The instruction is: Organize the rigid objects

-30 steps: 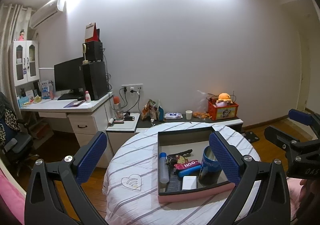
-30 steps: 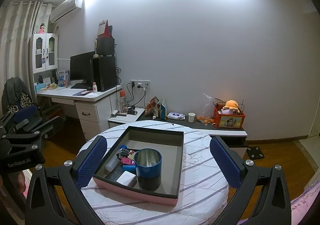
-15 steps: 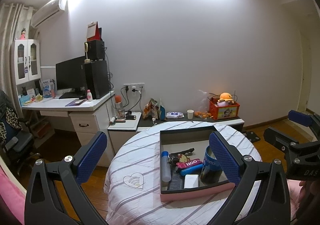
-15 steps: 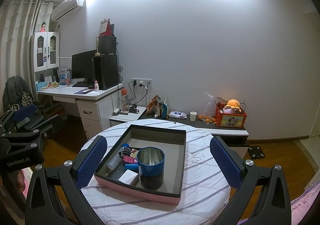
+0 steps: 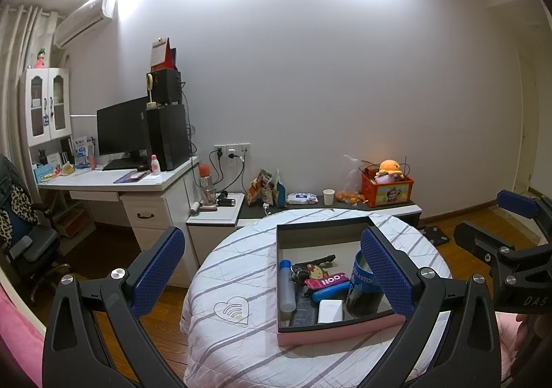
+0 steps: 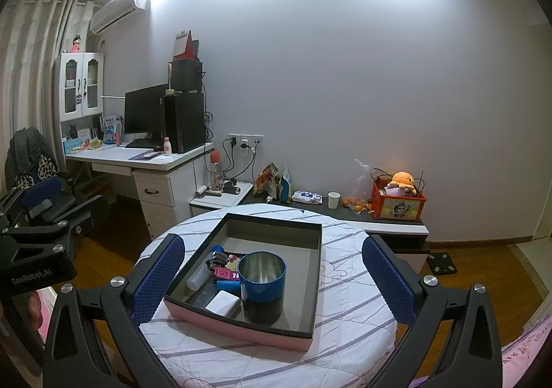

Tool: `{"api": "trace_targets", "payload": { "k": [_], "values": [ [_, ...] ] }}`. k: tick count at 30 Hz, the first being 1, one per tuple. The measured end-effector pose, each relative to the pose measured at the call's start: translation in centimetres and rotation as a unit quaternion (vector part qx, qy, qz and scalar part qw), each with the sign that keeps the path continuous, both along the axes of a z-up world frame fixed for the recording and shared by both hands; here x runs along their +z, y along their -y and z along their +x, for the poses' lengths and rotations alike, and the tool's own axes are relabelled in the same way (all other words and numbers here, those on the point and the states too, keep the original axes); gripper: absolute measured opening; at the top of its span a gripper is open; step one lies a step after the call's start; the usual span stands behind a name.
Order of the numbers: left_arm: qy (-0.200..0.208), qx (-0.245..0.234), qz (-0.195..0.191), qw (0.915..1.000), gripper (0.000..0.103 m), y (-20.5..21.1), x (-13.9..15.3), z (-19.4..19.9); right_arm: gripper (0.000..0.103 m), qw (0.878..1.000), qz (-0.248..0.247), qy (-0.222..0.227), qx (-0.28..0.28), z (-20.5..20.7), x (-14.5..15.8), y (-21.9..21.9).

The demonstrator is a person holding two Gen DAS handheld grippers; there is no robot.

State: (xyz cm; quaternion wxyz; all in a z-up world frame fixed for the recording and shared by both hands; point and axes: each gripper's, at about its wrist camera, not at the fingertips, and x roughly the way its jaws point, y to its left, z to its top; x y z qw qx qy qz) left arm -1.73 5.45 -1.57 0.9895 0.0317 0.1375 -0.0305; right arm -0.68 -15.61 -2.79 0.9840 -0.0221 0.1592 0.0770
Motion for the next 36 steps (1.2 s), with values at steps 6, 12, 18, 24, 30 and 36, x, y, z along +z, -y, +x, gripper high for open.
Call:
{"api": "trace_targets", "payload": {
  "k": [6, 12, 18, 24, 30, 36],
  "values": [
    [0.0, -0.002, 0.0, 1.0, 0.103, 0.02, -0.01, 0.02, 0.103, 1.0, 0.0, -0.001, 0.0, 0.01, -0.02, 0.06],
    [0.0, -0.002, 0.0, 1.0, 0.103, 0.18, 0.04, 0.0, 0.103, 1.0, 0.0, 0.0, 0.0, -0.04, 0.03, 0.08],
    [-0.002, -0.007, -0.002, 1.0, 0.103, 0.35, 0.1, 0.03, 0.103, 1.0, 0.0, 0.001, 0.0, 0.01, 0.08, 0.21],
    [-0.003, -0.008, -0.001, 1.0, 0.103, 0.44, 0.19, -0.09, 0.103, 1.0, -0.001, 0.001, 0.001, 0.0, 0.1, 0.2],
    [-0.003, -0.009, -0.001, 1.0, 0.103, 0.47, 0.17, -0.1, 0.103, 1.0, -0.002, -0.002, 0.002, 0.13, -0.03, 0.4],
    [-0.005, -0.009, 0.0, 0.9999, 0.103, 0.54, 0.16, -0.16, 0.103, 1.0, -0.004, -0.007, 0.003, 0.35, -0.21, 0.44]
  ]
}}
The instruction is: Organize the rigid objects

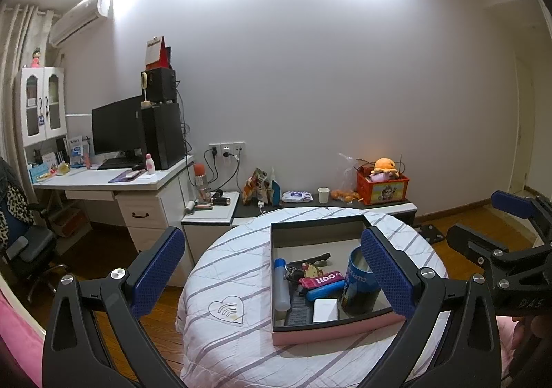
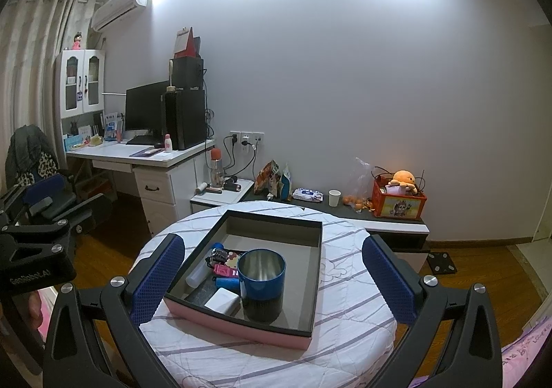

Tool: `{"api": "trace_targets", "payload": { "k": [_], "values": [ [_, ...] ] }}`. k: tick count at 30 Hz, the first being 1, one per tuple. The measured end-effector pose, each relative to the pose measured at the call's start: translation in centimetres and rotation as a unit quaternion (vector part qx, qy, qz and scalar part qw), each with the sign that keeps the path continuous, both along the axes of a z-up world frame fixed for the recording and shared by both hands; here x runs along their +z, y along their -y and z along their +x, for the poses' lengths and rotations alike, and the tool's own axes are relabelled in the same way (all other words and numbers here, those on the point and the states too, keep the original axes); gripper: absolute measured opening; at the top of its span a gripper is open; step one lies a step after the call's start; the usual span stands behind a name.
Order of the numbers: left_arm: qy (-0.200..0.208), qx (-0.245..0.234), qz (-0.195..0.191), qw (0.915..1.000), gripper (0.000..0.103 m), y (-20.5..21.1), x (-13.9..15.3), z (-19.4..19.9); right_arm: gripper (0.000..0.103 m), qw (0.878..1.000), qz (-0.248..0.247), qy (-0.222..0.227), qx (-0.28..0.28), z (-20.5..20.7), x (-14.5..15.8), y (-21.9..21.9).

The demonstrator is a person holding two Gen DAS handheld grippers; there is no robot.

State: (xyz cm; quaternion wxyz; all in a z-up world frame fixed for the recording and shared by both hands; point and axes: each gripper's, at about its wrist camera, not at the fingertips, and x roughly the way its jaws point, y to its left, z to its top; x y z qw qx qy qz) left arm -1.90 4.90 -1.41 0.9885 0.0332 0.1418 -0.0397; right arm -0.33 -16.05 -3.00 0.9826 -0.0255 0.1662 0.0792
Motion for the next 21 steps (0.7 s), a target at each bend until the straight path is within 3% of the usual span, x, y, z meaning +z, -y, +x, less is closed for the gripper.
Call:
{"api": "trace_targets", "payload": {
  "k": [21],
  "values": [
    [0.004, 0.007, -0.025, 0.9997, 0.103, -1.5, -0.7, 0.4, 0.103, 1.0, -0.001, -0.016, -0.002, 0.2, -0.7, 0.0]
  ]
}}
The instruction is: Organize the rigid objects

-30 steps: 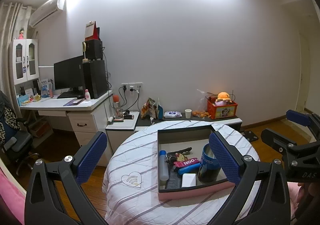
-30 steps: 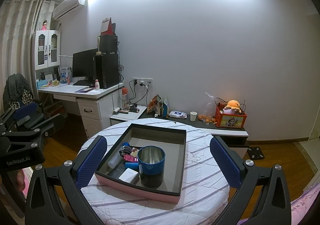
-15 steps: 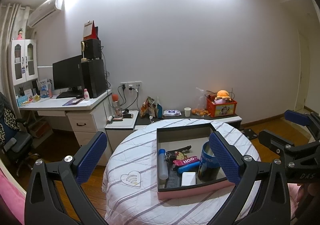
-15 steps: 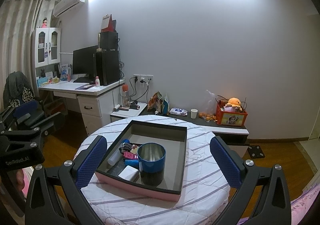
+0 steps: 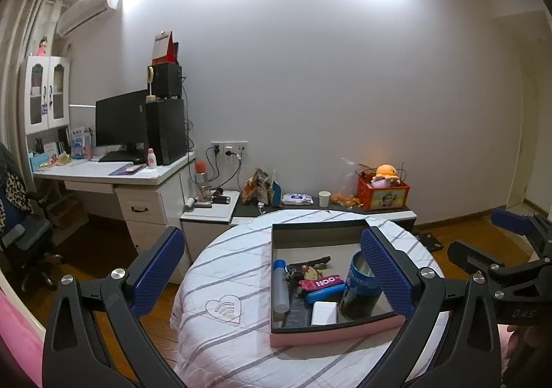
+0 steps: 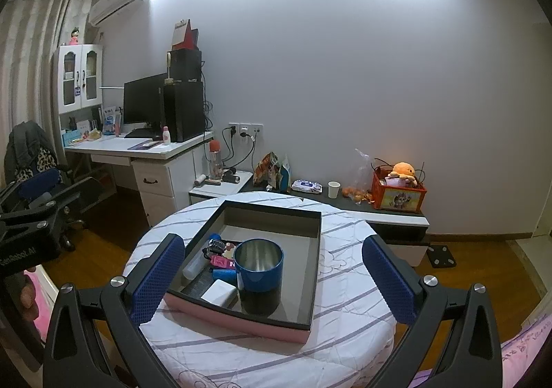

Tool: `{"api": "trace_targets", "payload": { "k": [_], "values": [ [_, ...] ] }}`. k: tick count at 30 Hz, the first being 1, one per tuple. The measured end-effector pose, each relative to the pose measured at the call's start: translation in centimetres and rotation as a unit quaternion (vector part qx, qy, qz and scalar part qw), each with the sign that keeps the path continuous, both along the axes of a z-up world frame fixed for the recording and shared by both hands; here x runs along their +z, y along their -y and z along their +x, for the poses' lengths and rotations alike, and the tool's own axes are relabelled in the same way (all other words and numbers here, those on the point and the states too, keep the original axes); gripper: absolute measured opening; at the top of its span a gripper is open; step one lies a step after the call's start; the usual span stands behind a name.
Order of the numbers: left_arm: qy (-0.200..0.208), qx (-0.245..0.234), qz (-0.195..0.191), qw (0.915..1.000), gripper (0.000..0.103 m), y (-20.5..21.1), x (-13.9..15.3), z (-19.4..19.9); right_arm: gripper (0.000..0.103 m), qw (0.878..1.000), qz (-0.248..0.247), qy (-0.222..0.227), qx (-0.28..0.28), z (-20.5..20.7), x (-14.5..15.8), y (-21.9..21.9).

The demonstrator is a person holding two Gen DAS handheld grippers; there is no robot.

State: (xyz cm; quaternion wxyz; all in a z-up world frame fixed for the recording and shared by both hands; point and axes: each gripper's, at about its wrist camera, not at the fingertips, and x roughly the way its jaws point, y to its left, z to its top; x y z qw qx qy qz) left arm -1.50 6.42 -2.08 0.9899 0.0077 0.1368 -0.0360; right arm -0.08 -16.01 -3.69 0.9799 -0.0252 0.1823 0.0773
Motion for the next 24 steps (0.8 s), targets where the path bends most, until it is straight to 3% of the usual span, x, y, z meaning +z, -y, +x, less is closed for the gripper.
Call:
{"api": "trace_targets", "payload": {
  "k": [24],
  "values": [
    [-0.009, -0.001, 0.011, 0.9999, 0.103, 0.02, -0.41, 0.43, 0.103, 1.0, -0.003, -0.013, 0.002, 0.34, -0.51, -0.06]
  ]
}}
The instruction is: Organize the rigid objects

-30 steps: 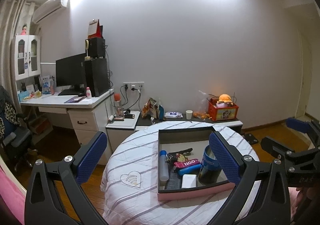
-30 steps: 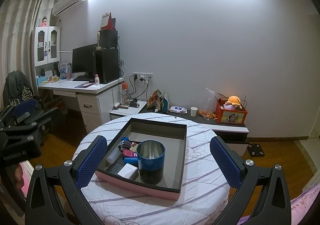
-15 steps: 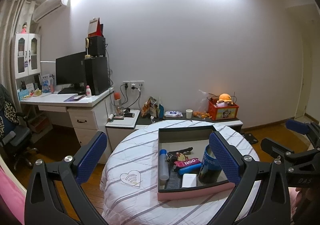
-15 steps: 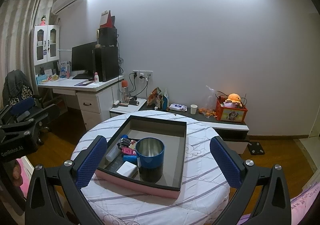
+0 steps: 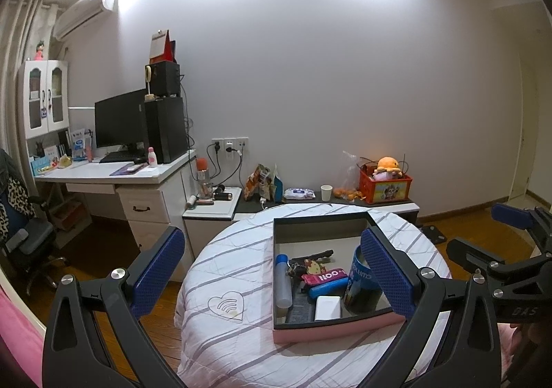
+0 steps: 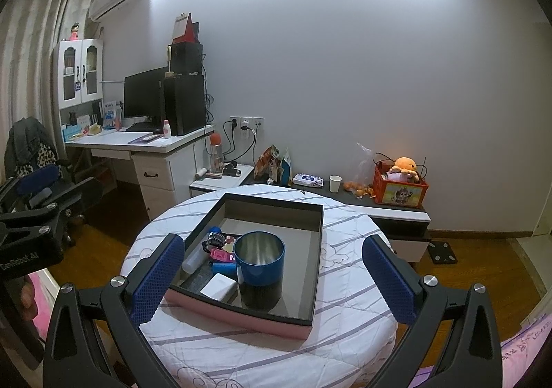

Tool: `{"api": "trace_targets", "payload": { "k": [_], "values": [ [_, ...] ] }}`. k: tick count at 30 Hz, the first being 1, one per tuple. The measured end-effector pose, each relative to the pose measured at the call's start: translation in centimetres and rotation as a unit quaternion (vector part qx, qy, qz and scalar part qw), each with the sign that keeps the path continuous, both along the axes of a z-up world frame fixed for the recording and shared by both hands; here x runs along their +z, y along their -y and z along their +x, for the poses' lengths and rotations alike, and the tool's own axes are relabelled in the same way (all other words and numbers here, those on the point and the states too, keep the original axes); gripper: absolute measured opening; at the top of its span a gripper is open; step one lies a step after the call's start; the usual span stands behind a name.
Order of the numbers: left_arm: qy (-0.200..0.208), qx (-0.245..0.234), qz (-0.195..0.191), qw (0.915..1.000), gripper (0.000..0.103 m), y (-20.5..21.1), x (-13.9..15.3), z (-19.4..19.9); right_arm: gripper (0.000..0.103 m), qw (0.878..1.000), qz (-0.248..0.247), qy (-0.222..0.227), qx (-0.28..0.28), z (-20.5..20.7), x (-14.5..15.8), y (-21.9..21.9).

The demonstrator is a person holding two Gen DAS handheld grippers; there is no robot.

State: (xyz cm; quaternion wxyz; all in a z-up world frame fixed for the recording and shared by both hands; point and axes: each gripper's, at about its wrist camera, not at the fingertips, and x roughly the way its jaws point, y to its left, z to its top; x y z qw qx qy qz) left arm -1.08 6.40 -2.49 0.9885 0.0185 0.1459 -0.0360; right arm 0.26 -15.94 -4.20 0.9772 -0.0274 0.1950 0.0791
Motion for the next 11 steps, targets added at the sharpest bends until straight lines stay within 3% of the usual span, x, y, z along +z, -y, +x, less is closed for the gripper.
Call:
{"api": "trace_targets", "payload": {
  "k": [11],
  "values": [
    [-0.002, -0.004, 0.004, 1.0, 0.103, -0.22, -0.45, -0.05, 0.103, 1.0, -0.001, -0.001, 0.0, 0.04, -0.03, -0.1]
  ]
}}
